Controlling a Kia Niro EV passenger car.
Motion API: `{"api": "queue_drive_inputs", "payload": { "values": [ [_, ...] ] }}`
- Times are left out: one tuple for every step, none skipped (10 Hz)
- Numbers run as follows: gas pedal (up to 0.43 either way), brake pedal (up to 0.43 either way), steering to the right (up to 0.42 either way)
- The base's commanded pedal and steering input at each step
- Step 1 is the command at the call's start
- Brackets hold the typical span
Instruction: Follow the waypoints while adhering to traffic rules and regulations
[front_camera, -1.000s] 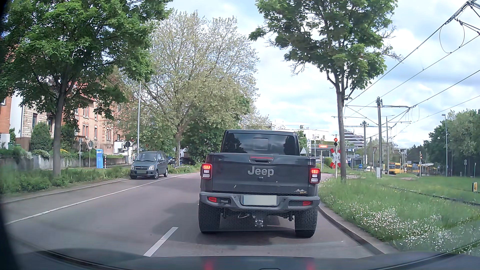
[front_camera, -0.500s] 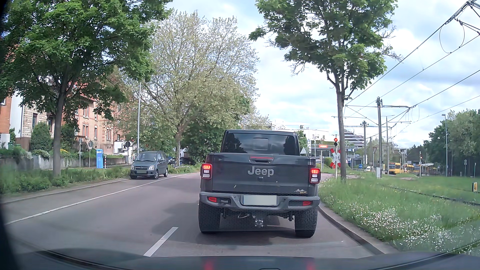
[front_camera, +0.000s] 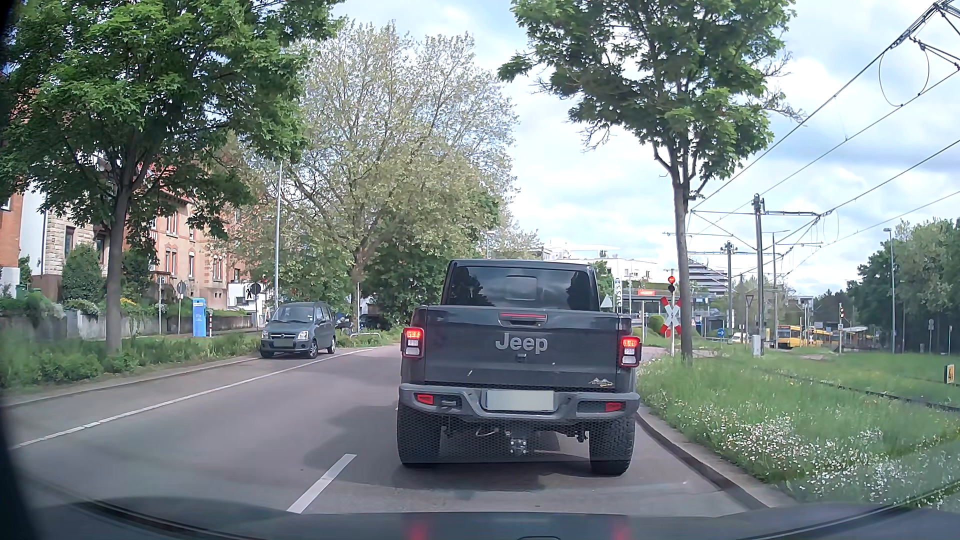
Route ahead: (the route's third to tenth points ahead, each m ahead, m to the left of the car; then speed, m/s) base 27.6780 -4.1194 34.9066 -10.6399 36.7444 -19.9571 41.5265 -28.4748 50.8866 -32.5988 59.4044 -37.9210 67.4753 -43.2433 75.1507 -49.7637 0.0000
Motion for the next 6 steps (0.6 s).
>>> {"api": "queue_drive_inputs", "payload": {
  "values": [
    [0.0,0.183,-0.011],
    [0.0,0.0,-0.011],
    [0.0,0.0,-0.011],
    [0.0,0.0,-0.011],
    [0.0,0.0,-0.011],
    [0.0,0.0,-0.011]
  ]
}}
